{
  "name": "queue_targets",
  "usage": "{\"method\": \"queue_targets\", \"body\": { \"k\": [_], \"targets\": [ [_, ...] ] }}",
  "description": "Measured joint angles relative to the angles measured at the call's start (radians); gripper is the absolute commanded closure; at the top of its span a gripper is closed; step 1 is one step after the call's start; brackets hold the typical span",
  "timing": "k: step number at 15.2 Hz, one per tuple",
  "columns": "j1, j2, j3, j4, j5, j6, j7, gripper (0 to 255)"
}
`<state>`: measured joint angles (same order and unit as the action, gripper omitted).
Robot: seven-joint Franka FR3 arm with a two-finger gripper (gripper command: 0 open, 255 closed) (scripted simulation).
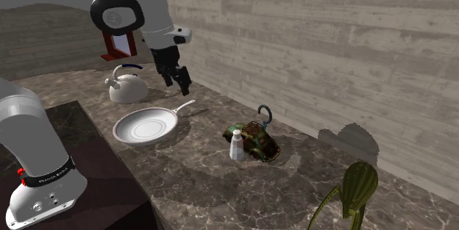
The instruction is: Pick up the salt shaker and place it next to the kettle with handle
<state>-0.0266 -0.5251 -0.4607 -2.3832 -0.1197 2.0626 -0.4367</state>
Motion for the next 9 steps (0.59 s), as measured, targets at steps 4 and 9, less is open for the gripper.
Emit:
{"method": "queue_targets", "body": {
  "k": [4, 9],
  "targets": [
    [0.027, 0.128, -0.113, 0.055, 0.056, 0.07, -0.125, 0],
    [0.079, 0.325, -0.258, 0.147, 0.204, 0.137, -0.32, 0]
  ]
}}
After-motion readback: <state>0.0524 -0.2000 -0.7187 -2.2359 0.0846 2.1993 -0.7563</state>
